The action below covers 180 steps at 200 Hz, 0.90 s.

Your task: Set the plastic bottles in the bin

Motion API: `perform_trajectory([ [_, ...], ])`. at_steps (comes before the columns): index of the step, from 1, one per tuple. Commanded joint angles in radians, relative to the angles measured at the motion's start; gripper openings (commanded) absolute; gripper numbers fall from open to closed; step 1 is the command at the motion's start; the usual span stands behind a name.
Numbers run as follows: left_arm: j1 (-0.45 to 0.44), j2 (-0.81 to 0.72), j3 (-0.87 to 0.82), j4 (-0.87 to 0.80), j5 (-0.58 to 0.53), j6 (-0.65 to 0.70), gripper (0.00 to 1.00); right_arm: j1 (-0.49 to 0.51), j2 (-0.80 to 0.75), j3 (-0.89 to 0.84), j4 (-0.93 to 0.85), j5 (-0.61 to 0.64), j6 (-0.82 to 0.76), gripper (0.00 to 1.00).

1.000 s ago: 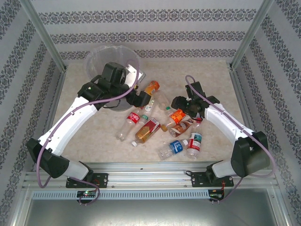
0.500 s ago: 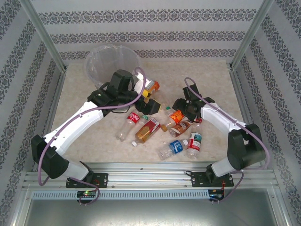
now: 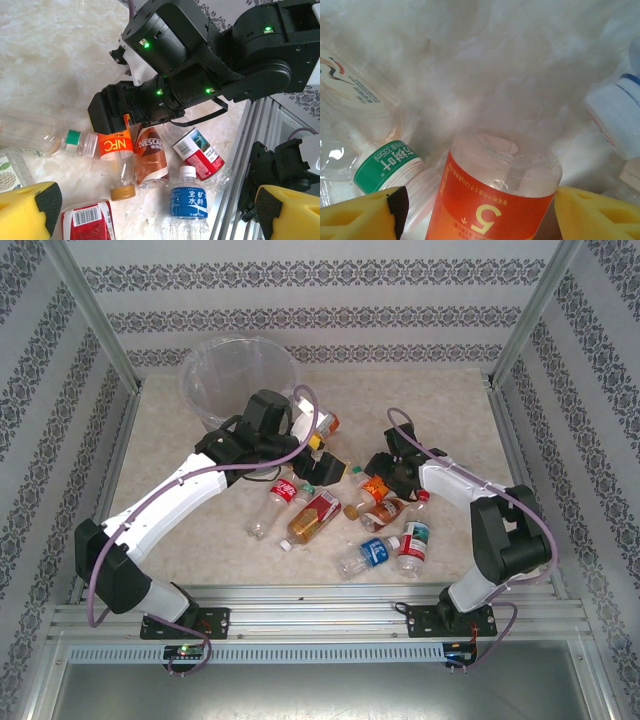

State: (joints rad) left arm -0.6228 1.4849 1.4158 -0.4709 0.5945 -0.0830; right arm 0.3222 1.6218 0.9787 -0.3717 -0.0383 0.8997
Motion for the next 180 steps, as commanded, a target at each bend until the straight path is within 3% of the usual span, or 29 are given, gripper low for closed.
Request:
perform_trajectory([
  [1, -0.015, 0.014, 0.028, -0.003, -0.006, 0.011, 1.0, -0.008, 0.035, -0.01, 0.035, 0.003, 0.025, 0.78],
  [57, -0.015, 0.03, 0.034, -0.012, -0.012, 0.009, 1.0, -0.008, 0.081, -0.008, 0.085, -0.001, 0.031, 0.76],
  [108, -0.016, 0.034, 0.035, -0.012, -0.011, 0.003, 1.0, -0.009, 0.089, -0.017, 0.125, 0.0, 0.039, 0.66],
  [180, -0.015, 0.048, 0.018, 0.038, 0.01, -0.05, 1.0, -0.007, -0.069, -0.022, 0.187, 0.02, -0.05, 0.56],
])
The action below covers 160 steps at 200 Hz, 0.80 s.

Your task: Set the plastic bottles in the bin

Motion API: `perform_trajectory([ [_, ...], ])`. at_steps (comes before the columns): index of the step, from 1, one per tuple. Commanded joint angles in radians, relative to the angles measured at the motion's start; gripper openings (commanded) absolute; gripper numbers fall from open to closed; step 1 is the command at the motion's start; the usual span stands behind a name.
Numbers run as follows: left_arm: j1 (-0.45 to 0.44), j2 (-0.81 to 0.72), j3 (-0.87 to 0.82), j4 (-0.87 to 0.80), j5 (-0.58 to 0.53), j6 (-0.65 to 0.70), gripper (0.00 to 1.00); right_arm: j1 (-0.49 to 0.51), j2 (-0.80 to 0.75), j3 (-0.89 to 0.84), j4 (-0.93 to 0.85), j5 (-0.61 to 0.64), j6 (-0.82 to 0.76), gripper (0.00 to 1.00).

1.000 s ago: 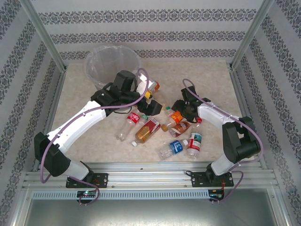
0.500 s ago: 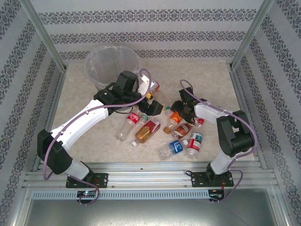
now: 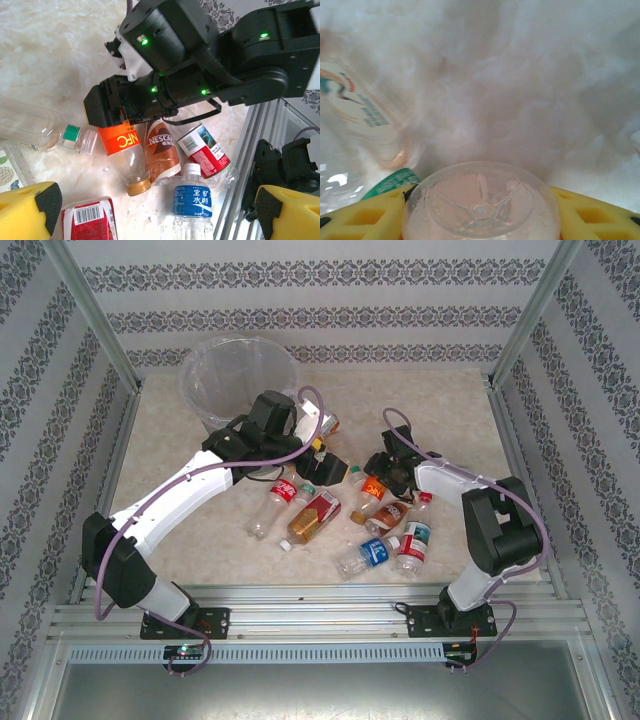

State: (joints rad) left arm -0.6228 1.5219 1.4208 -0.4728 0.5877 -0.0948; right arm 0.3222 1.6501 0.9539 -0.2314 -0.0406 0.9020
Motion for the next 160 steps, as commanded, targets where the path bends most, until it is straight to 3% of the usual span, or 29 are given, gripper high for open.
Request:
perform_trajectory([
  [1, -0.015, 0.012, 0.012, 0.042, 0.019, -0.04, 1.0, -0.007, -0.101, 0.003, 0.047, 0.022, -0.054, 0.56],
  [75, -0.014, 0.037, 0.005, 0.085, 0.027, -0.118, 1.0, 0.0, -0.299, 0.011, 0.224, -0.176, -0.059, 0.54],
  [160, -0.014, 0.078, -0.014, 0.152, 0.038, -0.228, 0.99, 0.047, -0.372, 0.022, 0.434, -0.328, 0.041, 0.53],
])
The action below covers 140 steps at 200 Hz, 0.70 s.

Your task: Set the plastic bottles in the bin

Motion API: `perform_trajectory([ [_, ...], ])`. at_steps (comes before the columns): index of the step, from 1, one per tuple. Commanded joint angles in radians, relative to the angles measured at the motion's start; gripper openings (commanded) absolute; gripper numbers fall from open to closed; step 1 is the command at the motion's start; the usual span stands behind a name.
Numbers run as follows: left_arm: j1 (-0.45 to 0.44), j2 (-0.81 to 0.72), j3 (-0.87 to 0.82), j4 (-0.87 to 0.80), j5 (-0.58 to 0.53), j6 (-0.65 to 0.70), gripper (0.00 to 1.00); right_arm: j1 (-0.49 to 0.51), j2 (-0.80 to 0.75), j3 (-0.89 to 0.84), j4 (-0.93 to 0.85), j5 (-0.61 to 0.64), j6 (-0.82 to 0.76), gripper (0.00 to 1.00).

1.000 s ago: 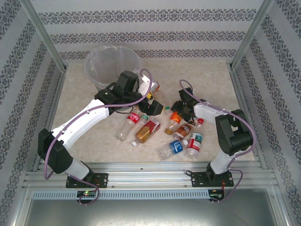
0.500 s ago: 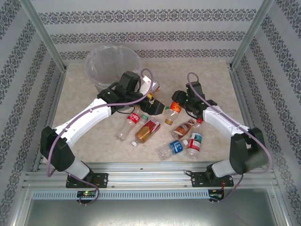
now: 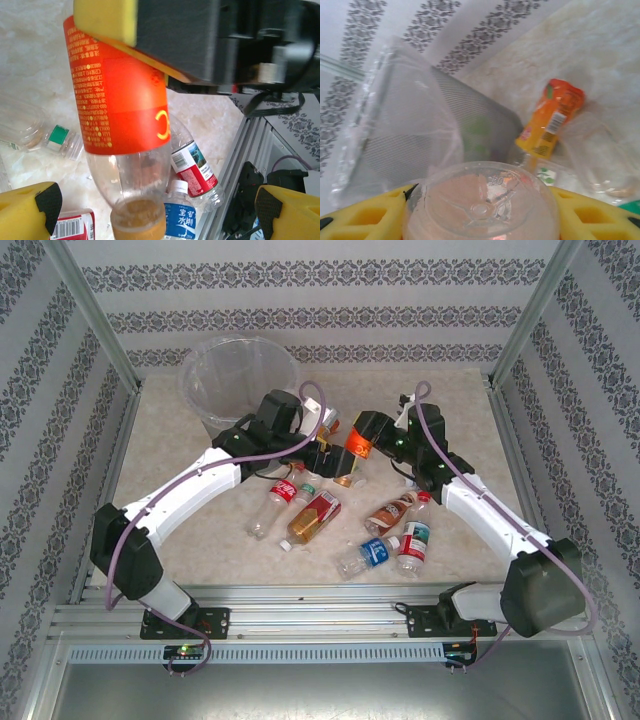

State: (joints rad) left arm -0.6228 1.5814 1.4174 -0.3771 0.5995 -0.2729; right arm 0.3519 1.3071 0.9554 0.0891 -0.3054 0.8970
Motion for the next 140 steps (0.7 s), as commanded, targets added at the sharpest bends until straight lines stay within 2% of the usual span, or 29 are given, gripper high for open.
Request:
perform_trajectory([
  [1, -0.016, 0.019, -0.011, 0.056, 0.026, -0.051, 0.99, 0.017, -0.029, 0.022, 0.114, -0.064, 0.046, 0.53],
  [28, -0.014, 0.02, -0.014, 0.06, 0.022, -0.053, 0.98, 0.03, -0.035, 0.035, 0.123, -0.078, 0.049, 0.53],
  [53, -0.015, 0.029, -0.009, 0.06, 0.027, -0.068, 0.89, 0.036, -0.034, 0.041, 0.144, -0.1, 0.059, 0.53],
  [109, -0.014, 0.032, -0.009, 0.067, 0.028, -0.082, 0.84, 0.048, -0.042, 0.037, 0.164, -0.123, 0.061, 0.53],
  [140, -0.013, 0.024, -0.008, 0.068, 0.031, -0.08, 0.75, 0.05, -0.036, 0.035, 0.171, -0.143, 0.058, 0.54],
])
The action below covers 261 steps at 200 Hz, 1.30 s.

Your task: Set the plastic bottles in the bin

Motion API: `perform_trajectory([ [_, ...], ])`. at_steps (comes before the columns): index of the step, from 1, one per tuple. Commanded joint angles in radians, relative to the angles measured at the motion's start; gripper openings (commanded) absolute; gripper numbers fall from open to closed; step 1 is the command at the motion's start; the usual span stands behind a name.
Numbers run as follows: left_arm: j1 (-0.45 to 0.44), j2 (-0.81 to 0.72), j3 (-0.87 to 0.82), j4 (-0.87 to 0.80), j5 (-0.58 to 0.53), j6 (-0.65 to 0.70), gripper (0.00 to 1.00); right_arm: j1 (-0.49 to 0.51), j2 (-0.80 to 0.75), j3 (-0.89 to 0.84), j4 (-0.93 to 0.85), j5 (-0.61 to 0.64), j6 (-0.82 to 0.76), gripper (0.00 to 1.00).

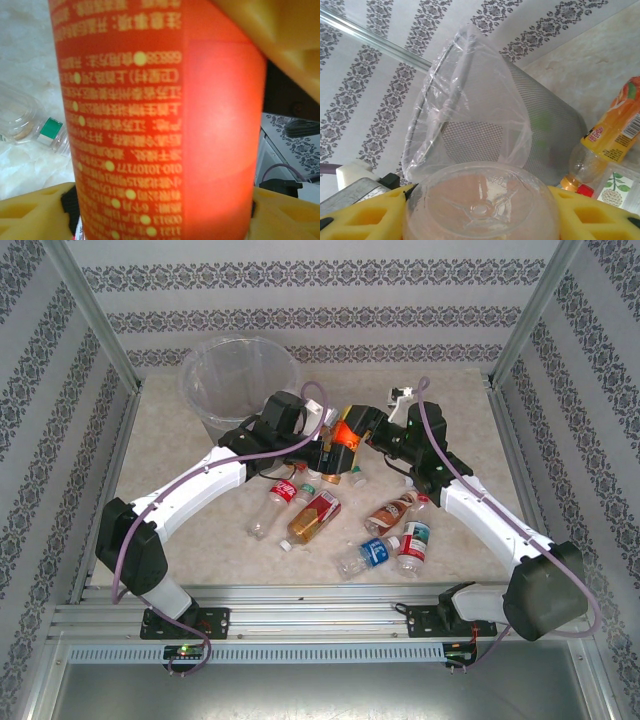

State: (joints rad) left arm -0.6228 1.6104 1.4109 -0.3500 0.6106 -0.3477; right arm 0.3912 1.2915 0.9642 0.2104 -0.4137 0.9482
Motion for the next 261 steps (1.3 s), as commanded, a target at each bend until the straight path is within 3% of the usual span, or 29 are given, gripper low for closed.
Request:
perform_trajectory([
  [1, -0.012, -0.005, -0.002, 0.041, 0.019, -0.005, 0.75, 0.011, -0.02, 0.026, 0.05, -0.034, 0.008, 0.54],
  [46, -0.013, -0.02, -0.008, 0.046, 0.014, 0.007, 0.64, 0.015, -0.017, 0.028, 0.046, -0.048, 0.009, 0.56],
  [94, -0.009, -0.036, -0.01, 0.055, 0.02, 0.007, 0.55, -0.01, -0.056, 0.016, 0.03, -0.05, 0.012, 0.76],
  [154, 0.01, -0.059, -0.003, 0.039, 0.009, 0.024, 0.53, -0.107, -0.153, -0.014, 0.02, -0.208, -0.003, 0.98],
  [179, 0.017, -0.061, 0.028, -0.01, 0.004, 0.055, 0.54, -0.127, -0.194, 0.025, -0.088, -0.293, -0.123, 0.98],
  [215, 0.018, -0.073, 0.101, -0.123, -0.105, 0.142, 0.56, -0.125, -0.25, 0.085, -0.242, -0.332, -0.316, 0.98],
  [261, 0.02, -0.042, 0.303, -0.332, -0.377, 0.25, 0.57, -0.125, -0.331, 0.134, -0.435, -0.281, -0.485, 0.98],
])
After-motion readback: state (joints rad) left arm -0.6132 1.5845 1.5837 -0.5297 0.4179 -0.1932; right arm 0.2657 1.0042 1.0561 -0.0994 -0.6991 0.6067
